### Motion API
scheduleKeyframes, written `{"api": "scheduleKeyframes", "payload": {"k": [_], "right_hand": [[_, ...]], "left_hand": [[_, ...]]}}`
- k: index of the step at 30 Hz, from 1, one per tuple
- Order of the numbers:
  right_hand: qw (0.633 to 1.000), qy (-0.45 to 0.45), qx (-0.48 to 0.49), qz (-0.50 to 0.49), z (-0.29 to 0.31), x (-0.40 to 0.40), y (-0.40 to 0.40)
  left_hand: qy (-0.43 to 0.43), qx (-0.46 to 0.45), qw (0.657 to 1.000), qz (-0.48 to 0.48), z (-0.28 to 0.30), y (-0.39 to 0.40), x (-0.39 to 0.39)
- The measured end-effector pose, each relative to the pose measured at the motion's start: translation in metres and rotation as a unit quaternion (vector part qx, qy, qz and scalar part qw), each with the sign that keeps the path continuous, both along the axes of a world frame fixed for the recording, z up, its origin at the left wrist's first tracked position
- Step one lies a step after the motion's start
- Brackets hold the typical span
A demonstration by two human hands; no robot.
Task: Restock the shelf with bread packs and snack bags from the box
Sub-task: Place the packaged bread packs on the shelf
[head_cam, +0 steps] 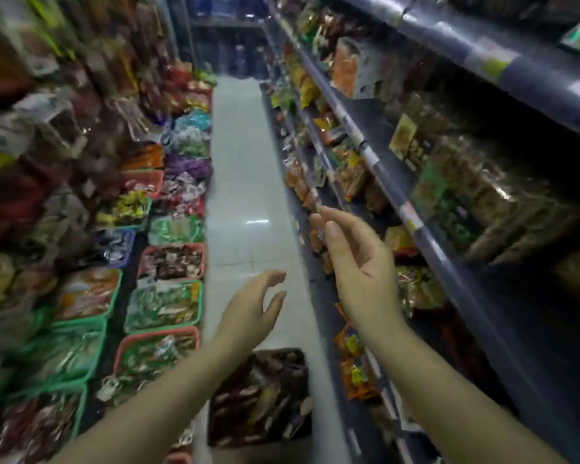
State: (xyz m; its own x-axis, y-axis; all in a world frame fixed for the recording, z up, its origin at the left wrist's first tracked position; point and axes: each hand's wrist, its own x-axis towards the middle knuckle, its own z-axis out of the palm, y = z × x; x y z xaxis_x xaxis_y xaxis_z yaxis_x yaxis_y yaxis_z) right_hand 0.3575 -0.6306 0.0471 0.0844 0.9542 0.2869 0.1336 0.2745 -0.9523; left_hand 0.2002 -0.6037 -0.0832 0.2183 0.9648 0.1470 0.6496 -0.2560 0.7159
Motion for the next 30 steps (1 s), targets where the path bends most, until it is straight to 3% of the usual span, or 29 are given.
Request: {"api": "scheduleKeyframes", "payload": {"k": [5,10,16,30], "right_hand": [[0.995,0.03,-0.09,0.03,-0.096,-0.028,0.016],[0.978,-0.005,-0.199,0.057,-0.218,-0.032,0.018],[0.948,-0.047,-0.301,0.089,-0.363,-0.031,0.009],[0.895,-0.169,-0.393,0.129,-0.637,-0.013,0.039]], "left_hand": [[0.035,-0.131,0.989,0.056,-0.103,-0.029,-0.039],[0.031,-0.242,0.965,0.093,-0.198,-0.065,-0.046],[0.024,-0.312,0.943,0.117,-0.301,-0.084,-0.05],[-0.064,-0.383,0.903,0.184,-0.521,-0.068,-0.047]]}}
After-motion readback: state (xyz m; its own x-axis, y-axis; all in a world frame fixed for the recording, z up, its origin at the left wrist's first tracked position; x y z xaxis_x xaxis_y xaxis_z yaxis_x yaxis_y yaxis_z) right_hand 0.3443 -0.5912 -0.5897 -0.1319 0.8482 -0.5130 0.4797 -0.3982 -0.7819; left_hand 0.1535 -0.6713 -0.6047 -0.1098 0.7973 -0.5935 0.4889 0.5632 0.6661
